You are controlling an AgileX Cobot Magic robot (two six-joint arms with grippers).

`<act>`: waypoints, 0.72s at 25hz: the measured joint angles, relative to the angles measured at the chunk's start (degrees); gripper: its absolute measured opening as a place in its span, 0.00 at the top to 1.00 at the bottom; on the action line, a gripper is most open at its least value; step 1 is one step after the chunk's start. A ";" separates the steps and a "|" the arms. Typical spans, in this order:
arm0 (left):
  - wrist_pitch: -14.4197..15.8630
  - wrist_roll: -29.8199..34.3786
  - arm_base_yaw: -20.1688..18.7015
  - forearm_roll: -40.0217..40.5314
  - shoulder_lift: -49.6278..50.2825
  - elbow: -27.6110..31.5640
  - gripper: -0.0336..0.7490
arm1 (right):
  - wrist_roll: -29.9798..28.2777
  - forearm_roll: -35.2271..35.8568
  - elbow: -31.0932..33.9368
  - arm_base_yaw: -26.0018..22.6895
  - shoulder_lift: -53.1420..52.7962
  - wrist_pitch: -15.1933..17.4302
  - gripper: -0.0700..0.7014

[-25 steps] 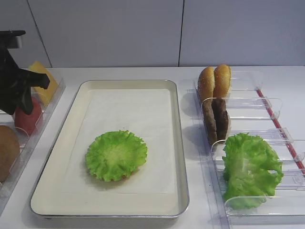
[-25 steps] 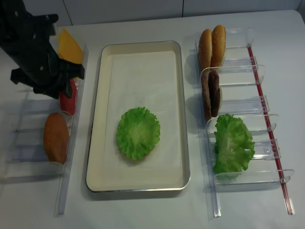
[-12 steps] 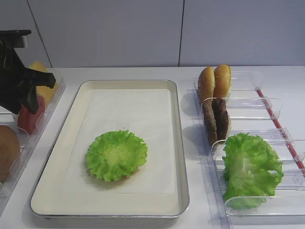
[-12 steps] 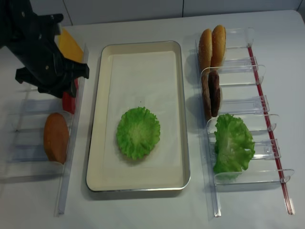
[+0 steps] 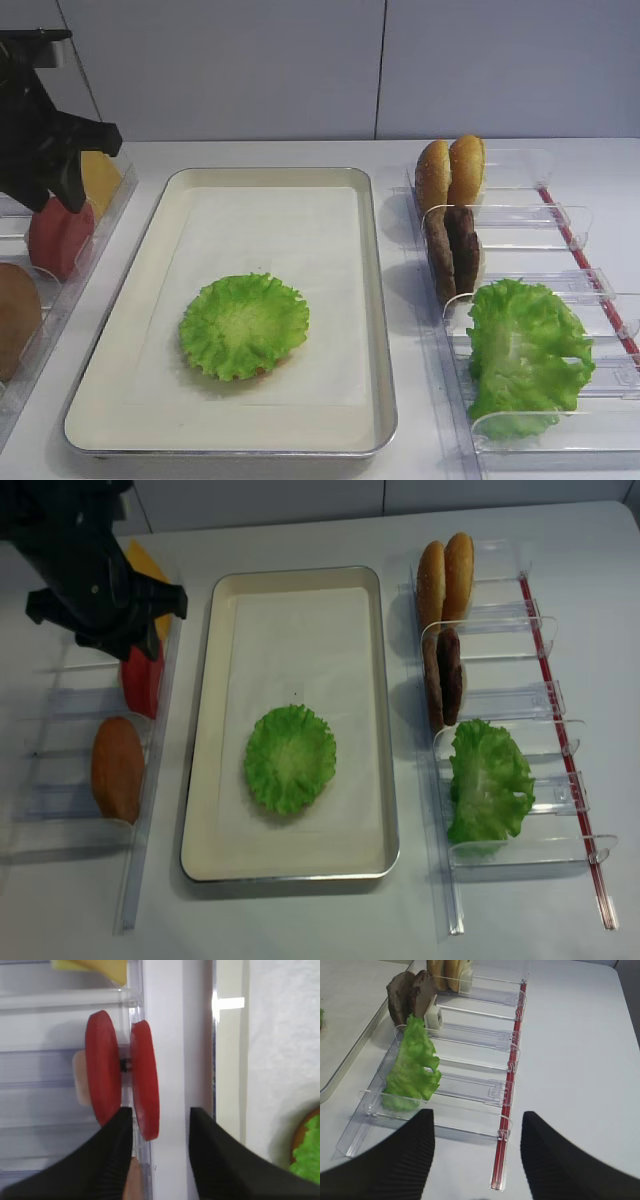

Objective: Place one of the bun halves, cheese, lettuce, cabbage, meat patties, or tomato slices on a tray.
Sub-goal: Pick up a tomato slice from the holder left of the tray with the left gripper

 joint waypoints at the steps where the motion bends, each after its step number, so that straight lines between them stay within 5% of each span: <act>1: -0.43 0.00 -0.26 0.00 0.27 0.00 0.63 | 0.00 0.00 0.00 0.00 0.00 0.00 0.37; 13: -2.73 0.00 -0.35 1.43 5.60 -0.59 0.64 | 0.00 0.00 0.00 0.00 0.00 0.00 0.37; 18: -2.73 0.00 -0.39 2.45 6.51 -0.82 0.77 | 0.00 0.00 0.00 0.00 0.00 0.00 0.37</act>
